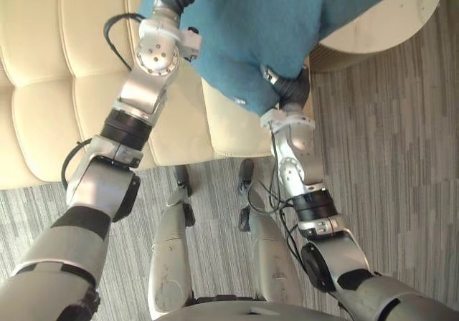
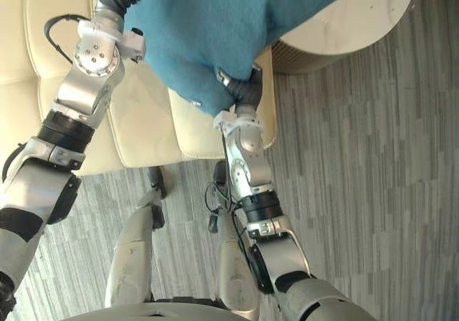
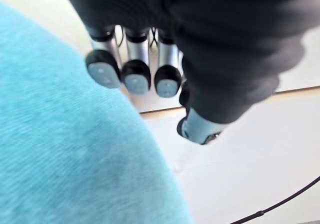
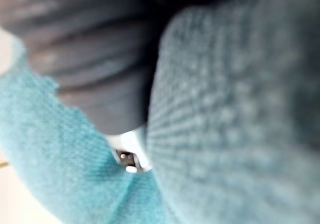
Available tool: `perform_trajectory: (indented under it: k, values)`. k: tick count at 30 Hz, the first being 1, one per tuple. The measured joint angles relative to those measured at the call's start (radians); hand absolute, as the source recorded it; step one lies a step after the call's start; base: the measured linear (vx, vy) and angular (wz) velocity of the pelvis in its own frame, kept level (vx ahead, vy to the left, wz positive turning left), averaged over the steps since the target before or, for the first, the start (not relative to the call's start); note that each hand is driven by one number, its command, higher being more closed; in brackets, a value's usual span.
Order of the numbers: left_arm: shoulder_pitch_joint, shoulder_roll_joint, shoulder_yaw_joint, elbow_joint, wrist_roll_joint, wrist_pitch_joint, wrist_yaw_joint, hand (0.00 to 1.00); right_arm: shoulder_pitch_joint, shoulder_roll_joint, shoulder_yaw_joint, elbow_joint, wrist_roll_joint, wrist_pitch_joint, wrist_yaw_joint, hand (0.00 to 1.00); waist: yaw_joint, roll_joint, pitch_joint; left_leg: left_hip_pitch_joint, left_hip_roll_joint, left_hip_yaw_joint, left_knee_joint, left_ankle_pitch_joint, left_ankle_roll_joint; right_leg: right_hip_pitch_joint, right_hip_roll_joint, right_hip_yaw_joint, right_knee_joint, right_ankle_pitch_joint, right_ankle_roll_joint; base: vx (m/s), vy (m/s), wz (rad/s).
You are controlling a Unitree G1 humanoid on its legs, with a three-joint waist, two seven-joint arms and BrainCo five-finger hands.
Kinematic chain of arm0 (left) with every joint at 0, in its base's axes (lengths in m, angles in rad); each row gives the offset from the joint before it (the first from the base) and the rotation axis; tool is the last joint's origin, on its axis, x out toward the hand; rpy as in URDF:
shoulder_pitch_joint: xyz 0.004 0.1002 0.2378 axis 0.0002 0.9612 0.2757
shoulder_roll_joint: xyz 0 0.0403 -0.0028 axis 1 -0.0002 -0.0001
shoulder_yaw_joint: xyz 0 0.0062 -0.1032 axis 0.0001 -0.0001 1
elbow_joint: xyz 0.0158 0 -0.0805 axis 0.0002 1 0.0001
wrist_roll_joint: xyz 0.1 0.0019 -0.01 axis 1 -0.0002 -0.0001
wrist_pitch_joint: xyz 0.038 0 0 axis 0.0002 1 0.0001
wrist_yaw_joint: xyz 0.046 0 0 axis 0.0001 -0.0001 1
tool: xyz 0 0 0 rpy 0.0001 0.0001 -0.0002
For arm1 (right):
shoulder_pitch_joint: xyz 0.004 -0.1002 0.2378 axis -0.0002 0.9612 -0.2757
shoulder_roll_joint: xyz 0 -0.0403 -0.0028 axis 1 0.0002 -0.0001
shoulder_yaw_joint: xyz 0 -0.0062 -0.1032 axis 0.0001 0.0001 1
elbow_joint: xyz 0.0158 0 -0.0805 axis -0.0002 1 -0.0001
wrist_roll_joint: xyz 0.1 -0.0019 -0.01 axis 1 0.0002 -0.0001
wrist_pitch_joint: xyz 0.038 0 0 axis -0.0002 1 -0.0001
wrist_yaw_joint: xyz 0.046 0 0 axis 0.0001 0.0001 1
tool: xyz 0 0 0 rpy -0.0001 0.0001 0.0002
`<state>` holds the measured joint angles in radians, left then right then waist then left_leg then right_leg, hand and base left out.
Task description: Pick up cushions and gather them together orderly.
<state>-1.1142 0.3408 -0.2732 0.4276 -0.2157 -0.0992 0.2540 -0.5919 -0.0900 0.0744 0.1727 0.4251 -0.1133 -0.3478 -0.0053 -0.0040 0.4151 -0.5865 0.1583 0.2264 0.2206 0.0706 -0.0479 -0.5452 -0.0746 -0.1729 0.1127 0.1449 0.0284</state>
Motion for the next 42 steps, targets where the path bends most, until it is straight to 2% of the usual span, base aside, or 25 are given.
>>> perform_trajectory:
  k: [3,4,8,14,18,23,26,29,33,38,40,42]
  values:
    - [0.110,-0.015,0.005,-0.079,-0.001,-0.004,0.003,1.00,0.085,-0.002,0.001,-0.004,-0.002,0.001,0.011,1.00,0.002,0.000,0.000,0.070,-0.005,0.006,-0.003,-0.006,-0.007,0.044,-0.011,-0.003,0.061,-0.050,0.001,0.07,-0.039,0.11]
    - [0.131,-0.019,0.006,-0.091,-0.001,-0.005,0.003,0.00,0.103,-0.002,0.000,-0.007,-0.005,0.001,0.013,1.00,0.004,0.000,0.000,0.086,-0.006,0.006,-0.008,-0.006,-0.008,0.053,-0.013,-0.003,0.069,-0.056,0.001,0.06,-0.037,0.06]
    - [0.286,-0.063,0.054,-0.185,0.002,-0.011,0.003,0.00,0.241,0.000,-0.002,-0.085,-0.057,0.012,0.045,1.00,0.007,-0.001,-0.003,0.157,-0.013,0.011,-0.016,-0.015,-0.008,0.096,-0.024,-0.003,0.120,-0.095,0.003,0.01,-0.022,0.03]
    - [0.507,-0.111,0.094,-0.264,0.003,-0.016,-0.001,0.00,0.416,0.019,-0.033,-0.093,-0.104,0.014,0.100,1.00,0.005,-0.006,-0.031,0.248,-0.023,0.021,-0.064,-0.017,-0.017,0.163,-0.021,0.004,0.104,-0.110,0.005,0.01,-0.008,-0.04]
    - [0.691,-0.128,0.201,-0.289,0.028,-0.017,-0.002,0.00,0.589,0.063,-0.102,-0.077,-0.125,0.023,0.163,1.00,-0.008,-0.011,-0.107,0.331,-0.031,0.026,-0.128,-0.008,-0.018,0.250,-0.002,0.023,0.008,-0.082,0.009,0.09,0.008,-0.13]
    - [0.826,-0.124,0.286,-0.270,0.083,-0.008,-0.031,0.00,0.725,0.074,-0.193,-0.040,-0.151,0.033,0.233,1.00,-0.023,-0.016,-0.195,0.410,-0.042,0.028,-0.179,-0.009,-0.019,0.345,0.009,0.029,-0.085,-0.061,0.019,0.13,0.018,-0.03]
    - [0.865,-0.122,0.324,-0.189,0.163,0.021,-0.045,0.00,0.737,0.079,-0.218,0.009,-0.158,0.055,0.273,1.00,-0.029,-0.024,-0.228,0.447,-0.048,0.042,-0.208,-0.009,-0.019,0.376,0.009,0.043,-0.119,-0.051,0.022,0.08,0.022,-0.11]
    - [0.867,-0.121,0.344,-0.070,0.212,0.043,-0.045,0.00,0.726,0.078,-0.218,0.015,-0.168,0.057,0.284,1.00,-0.034,-0.025,-0.228,0.453,-0.052,0.047,-0.209,-0.009,-0.019,0.387,0.008,0.055,-0.141,-0.036,0.025,0.02,0.013,-0.12]
    - [0.863,-0.097,0.350,0.100,0.229,0.060,-0.050,0.00,0.703,0.077,-0.218,0.049,-0.171,0.058,0.285,1.00,-0.040,-0.027,-0.229,0.444,-0.052,0.046,-0.208,-0.009,-0.019,0.378,0.008,0.056,-0.144,-0.032,0.025,-0.01,0.005,-0.02]
    - [0.815,-0.062,0.319,0.258,0.244,0.071,-0.069,0.00,0.667,0.064,-0.217,0.048,-0.166,0.057,0.285,1.00,-0.040,-0.034,-0.229,0.355,-0.050,0.047,-0.175,-0.008,-0.017,0.302,0.007,0.064,-0.145,-0.004,0.023,-0.05,-0.001,-0.04]
    - [0.758,-0.059,0.283,0.334,0.260,0.077,-0.073,0.00,0.633,0.057,-0.213,0.047,-0.156,0.056,0.281,1.00,-0.041,-0.046,-0.222,0.296,-0.042,0.047,-0.127,-0.013,-0.010,0.261,0.008,0.069,-0.141,0.012,0.020,-0.08,-0.009,-0.06]
    - [0.693,-0.061,0.239,0.376,0.267,0.078,-0.076,0.00,0.595,0.051,-0.192,0.037,-0.149,0.049,0.273,1.00,-0.043,-0.059,-0.186,0.258,-0.032,0.046,-0.080,-0.026,-0.006,0.231,0.010,0.076,-0.121,0.018,0.018,-0.11,-0.011,-0.08]
